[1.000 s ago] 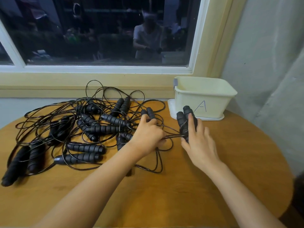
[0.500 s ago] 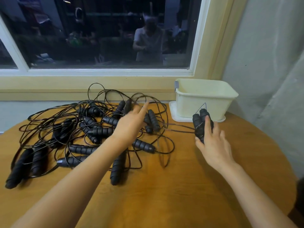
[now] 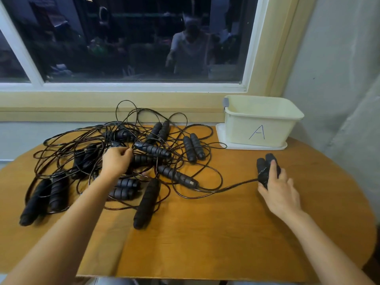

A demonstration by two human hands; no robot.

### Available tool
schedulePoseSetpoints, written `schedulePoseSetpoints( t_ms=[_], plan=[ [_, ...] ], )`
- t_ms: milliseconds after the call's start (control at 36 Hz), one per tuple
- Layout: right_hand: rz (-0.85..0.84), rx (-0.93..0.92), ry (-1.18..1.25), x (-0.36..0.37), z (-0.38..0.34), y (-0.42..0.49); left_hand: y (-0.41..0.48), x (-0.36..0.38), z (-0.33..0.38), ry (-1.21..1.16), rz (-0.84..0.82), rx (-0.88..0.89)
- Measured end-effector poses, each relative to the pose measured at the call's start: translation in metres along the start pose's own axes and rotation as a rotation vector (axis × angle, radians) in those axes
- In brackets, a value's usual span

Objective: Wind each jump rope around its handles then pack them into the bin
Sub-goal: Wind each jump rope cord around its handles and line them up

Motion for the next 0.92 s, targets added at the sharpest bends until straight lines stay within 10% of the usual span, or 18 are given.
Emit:
schedulePoseSetpoints(
  t_ms=[111, 222, 417, 667, 917],
  plan=[
    [-0.019, -0.033, 0.000, 0.003, -0.013, -0.006, 0.010, 0.001, 0.015, 0.267, -0.056, -0.072],
    [-0.026, -0.081, 0.004, 0.001, -0.027, -0.015, -0.049, 0.006, 0.081, 0.250, 0.120, 0.353],
    [-0.003, -0.195, 0.012, -0.013, -0.054, -0.040, -0.170, 0.112, 0.135, 0.048, -0.739, 0.583],
    [0.136, -0.458, 0.149, -0.031, -0.073, -0.061, -0.129, 0.092, 0.119, -0.203, -0.400, 0.730],
    [0.058, -0.397, 0.893, -0.015, -0.082, -0.022, -0.094, 0.112, 0.123, -0.442, -0.179, 0.543]
  ],
)
Point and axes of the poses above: each hand's wrist, its own y-axis towards the middle knuckle, its own x-axis out of the palm, z = x × y, the point moved 4 cm from there along y, towards the middle knuckle, and after that the axes turned 8 degrees about y, right-handed, at the moved point
